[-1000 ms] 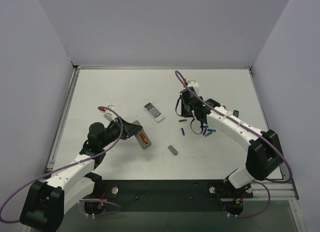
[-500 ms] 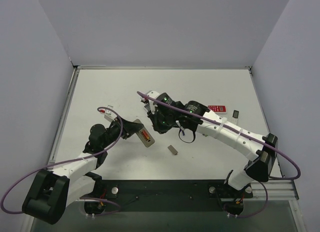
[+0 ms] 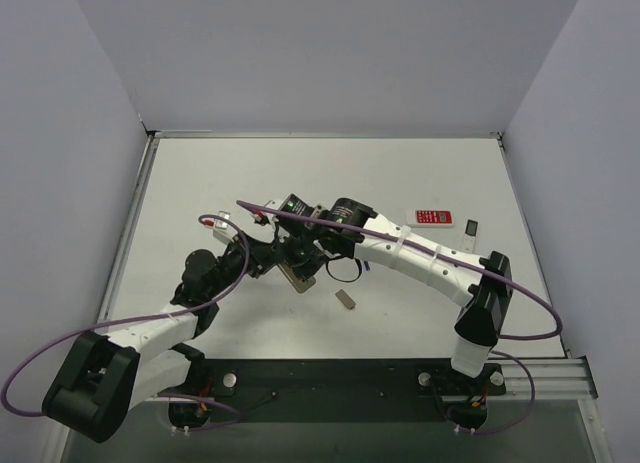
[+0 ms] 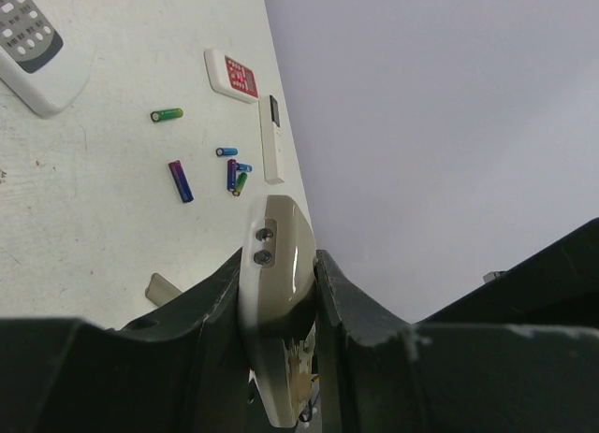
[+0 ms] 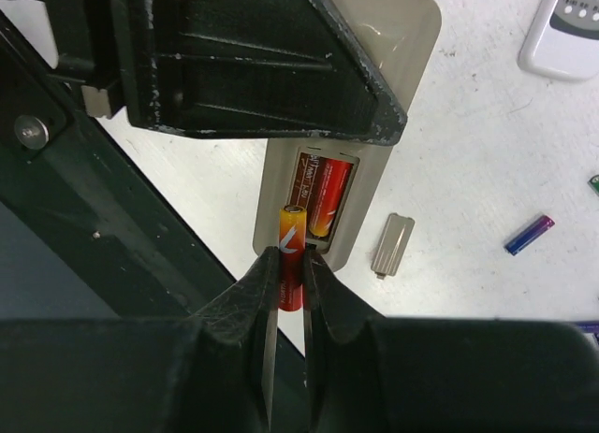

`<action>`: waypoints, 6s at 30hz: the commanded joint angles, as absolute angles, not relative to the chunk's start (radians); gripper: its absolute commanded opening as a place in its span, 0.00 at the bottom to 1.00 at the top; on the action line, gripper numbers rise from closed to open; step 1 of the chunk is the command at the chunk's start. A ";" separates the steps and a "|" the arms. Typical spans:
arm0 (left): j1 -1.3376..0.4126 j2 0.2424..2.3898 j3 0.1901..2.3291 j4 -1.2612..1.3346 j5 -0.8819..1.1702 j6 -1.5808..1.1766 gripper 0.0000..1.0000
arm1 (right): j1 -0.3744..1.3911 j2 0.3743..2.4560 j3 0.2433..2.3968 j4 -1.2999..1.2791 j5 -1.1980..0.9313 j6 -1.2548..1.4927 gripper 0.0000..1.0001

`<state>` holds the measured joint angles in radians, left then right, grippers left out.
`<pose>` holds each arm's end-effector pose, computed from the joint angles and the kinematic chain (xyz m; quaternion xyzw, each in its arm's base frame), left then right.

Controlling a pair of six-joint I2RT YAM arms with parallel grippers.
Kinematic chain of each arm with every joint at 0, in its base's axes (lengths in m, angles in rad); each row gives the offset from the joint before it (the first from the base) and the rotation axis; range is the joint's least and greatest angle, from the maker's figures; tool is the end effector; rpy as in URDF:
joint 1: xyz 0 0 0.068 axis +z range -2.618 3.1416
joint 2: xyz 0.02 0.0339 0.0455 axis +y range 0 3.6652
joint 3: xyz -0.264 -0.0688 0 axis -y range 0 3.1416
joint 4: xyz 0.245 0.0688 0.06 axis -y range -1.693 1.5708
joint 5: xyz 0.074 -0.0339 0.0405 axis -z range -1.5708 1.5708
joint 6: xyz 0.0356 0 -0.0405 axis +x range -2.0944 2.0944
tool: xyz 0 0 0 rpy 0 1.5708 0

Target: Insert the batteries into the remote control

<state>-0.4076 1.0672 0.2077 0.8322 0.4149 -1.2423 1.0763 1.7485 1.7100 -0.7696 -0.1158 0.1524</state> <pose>0.1821 -0.0943 0.1954 -0.1530 0.6994 -0.6014 0.3547 0.1812 0.3447 0.3448 -0.4323 0.8199 0.2581 0.2726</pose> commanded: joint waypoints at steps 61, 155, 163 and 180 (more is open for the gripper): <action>-0.474 1.114 0.206 1.002 0.459 -1.364 0.00 | 1.049 1.279 1.332 -0.464 -0.347 -0.364 0.47; -0.454 0.808 0.207 0.569 0.330 -1.065 0.00 | 1.029 1.367 1.170 -0.120 -0.342 -0.238 0.40; -0.442 0.769 0.167 0.526 0.267 -1.028 0.00 | 0.979 1.306 1.007 -0.284 -0.114 0.026 0.51; -0.439 0.742 0.135 0.508 0.225 -1.071 0.00 | 0.980 1.452 0.801 -0.284 -0.003 0.307 0.51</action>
